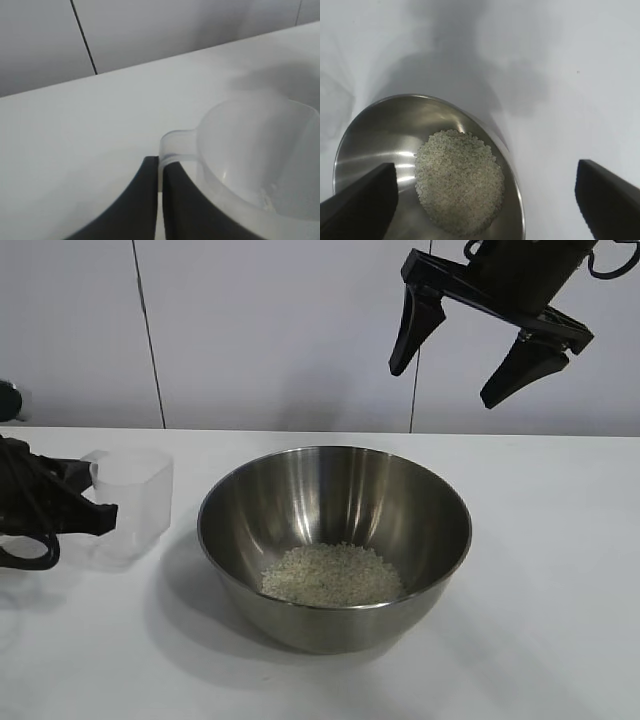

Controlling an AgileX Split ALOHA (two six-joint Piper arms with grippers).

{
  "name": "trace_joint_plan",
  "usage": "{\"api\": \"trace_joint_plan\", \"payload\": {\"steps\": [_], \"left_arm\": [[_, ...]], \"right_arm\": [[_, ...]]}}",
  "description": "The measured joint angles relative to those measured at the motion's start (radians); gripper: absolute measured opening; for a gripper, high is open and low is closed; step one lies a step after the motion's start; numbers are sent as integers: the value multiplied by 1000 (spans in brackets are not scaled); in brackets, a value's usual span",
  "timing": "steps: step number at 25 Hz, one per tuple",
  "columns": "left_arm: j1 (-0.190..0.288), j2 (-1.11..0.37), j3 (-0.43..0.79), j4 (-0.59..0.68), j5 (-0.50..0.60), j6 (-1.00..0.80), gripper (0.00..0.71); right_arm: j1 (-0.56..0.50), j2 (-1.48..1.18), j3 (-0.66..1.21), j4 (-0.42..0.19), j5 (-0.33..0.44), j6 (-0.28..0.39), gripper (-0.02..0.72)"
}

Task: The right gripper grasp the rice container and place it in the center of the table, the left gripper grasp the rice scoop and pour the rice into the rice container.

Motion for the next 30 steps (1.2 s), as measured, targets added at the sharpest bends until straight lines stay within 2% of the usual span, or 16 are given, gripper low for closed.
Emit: {"api": "trace_joint_plan", "payload": {"steps": [15, 17, 19, 21, 24, 27, 30], "left_arm": [[0, 50, 3, 20, -17, 2, 29], [0, 50, 17, 20, -16, 2, 91], [0, 50, 36, 20, -16, 2, 196], [0, 50, 53, 20, -15, 2, 337], [0, 50, 74, 20, -15, 2, 491], [0, 45, 114, 20, -15, 2, 549], [0, -1, 167, 20, -15, 2, 564]], "right_arm": [[0, 0, 0, 0, -3, 0, 660], [0, 0, 0, 0, -5, 0, 660], [0, 0, 0, 0, -4, 0, 660], [0, 0, 0, 0, -4, 0, 660], [0, 0, 0, 0, -3, 0, 660], [0, 0, 0, 0, -2, 0, 660], [0, 0, 0, 0, -1, 0, 660]]}}
